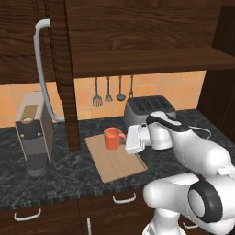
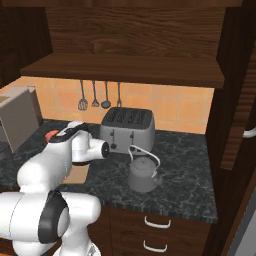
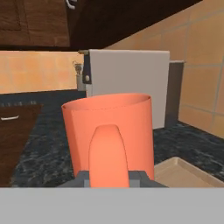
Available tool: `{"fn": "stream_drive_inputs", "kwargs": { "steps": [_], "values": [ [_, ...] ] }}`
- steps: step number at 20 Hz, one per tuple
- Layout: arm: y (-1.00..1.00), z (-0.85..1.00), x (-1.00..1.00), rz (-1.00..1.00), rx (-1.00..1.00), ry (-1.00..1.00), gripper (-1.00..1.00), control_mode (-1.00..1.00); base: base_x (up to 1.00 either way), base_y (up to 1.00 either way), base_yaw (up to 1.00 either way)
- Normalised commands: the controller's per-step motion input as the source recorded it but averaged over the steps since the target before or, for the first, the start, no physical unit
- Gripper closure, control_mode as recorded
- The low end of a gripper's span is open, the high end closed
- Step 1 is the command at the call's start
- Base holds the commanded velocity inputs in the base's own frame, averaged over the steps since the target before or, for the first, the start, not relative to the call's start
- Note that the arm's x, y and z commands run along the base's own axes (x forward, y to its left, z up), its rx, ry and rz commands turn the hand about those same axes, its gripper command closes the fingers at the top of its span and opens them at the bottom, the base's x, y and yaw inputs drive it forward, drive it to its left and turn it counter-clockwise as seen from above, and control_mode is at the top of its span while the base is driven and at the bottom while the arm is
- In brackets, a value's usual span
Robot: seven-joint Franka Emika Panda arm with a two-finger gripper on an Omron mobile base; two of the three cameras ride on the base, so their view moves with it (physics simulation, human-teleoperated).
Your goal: Pick the kettle from the counter and place it on the tray. Then pick the mug from the cabinet and place it on the tray. Then close the cabinet doors.
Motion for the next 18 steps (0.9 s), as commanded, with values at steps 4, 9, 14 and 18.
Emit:
{"fn": "stream_drive_inputs", "kwargs": {
  "steps": [4,9,14,18],
  "values": [
    [0.14,-0.39,0.52,0.00,0.00,-0.03,1.00,-1.00,0.00,0.00,0.00],
    [0.19,-0.34,0.46,0.00,-0.07,-0.02,1.00,-1.00,0.00,0.00,0.00],
    [0.15,-0.29,0.52,0.00,-0.02,-0.05,1.00,-1.00,0.00,0.00,0.00],
    [0.13,-0.36,0.47,0.00,0.00,-0.10,1.00,-1.00,0.00,0.00,0.00]
  ]
}}
